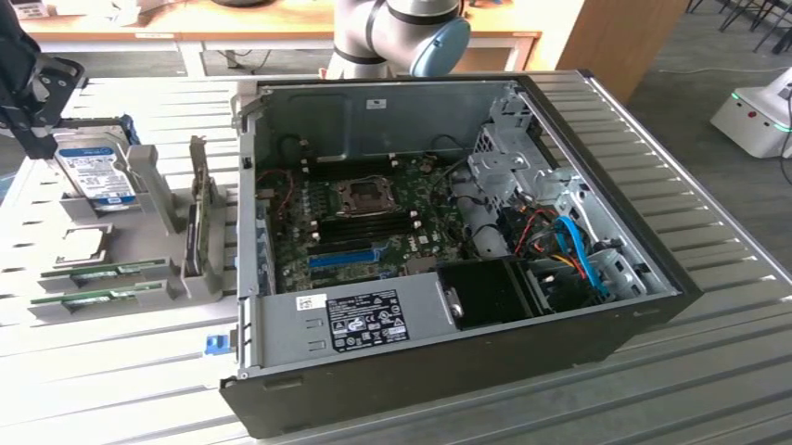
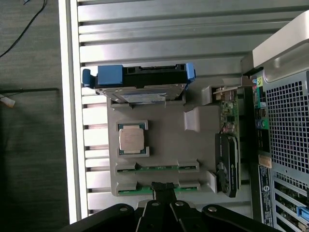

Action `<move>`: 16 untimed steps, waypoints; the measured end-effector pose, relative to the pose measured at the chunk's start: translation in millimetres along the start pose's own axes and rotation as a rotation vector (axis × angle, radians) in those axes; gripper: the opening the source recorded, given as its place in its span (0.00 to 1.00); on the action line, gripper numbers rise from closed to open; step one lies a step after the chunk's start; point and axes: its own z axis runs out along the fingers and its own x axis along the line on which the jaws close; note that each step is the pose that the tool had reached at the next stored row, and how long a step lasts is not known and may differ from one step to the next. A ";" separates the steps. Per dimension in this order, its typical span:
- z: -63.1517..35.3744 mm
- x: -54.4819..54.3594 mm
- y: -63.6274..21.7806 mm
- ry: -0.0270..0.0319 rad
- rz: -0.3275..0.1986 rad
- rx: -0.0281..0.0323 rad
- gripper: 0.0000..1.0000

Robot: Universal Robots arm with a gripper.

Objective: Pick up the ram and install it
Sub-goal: 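Pick up the ram and move it above insertion slot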

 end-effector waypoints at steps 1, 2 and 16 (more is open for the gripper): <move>0.0 0.0 0.0 0.0000 0.000 0.0000 0.11; 0.0 0.0 0.0 0.0001 0.000 0.0000 0.11; 0.0 0.0 0.0 0.0011 -0.027 0.0008 0.11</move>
